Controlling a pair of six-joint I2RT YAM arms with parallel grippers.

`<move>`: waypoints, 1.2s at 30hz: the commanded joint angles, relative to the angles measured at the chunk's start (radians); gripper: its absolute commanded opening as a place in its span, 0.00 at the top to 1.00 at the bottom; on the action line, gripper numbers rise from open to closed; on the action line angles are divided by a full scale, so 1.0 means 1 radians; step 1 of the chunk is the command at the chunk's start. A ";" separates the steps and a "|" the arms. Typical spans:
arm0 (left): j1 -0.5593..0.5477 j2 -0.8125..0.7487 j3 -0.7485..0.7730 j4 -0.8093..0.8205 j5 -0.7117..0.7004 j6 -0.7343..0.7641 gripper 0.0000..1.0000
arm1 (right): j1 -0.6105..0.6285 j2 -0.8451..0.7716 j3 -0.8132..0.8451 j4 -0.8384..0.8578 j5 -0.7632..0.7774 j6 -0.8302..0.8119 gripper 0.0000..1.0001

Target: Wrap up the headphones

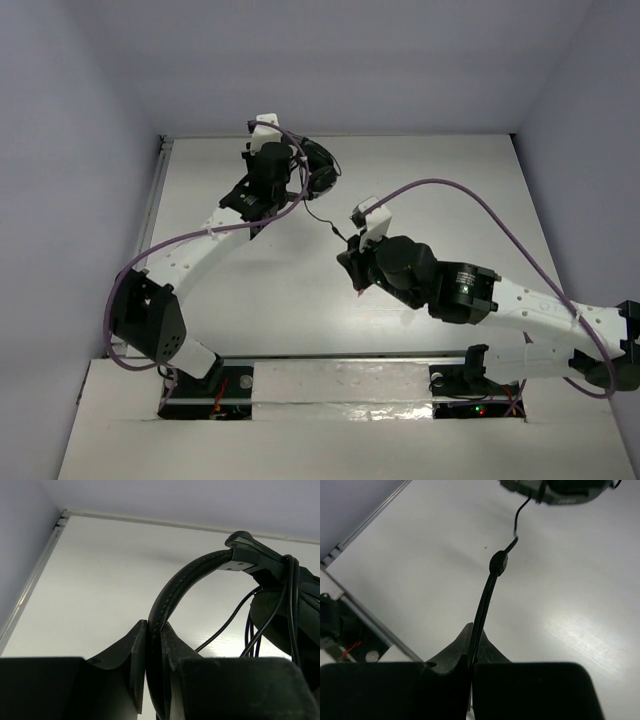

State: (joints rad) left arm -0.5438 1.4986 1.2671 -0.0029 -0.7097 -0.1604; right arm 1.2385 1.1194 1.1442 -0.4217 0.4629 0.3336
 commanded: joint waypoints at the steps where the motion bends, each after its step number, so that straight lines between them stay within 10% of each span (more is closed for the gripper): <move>1: -0.050 -0.073 -0.005 0.073 0.010 0.007 1.00 | 0.006 0.022 0.064 -0.028 0.163 -0.125 1.00; 36: -0.180 -0.428 -0.241 -0.181 0.426 0.053 1.00 | -0.430 0.190 0.106 0.451 0.062 -0.473 1.00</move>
State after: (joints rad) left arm -0.7193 1.1419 1.0008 -0.1940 -0.3717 -0.1116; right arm 0.8448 1.2919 1.2613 -0.1211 0.5327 -0.0929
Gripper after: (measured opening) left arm 0.108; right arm 0.010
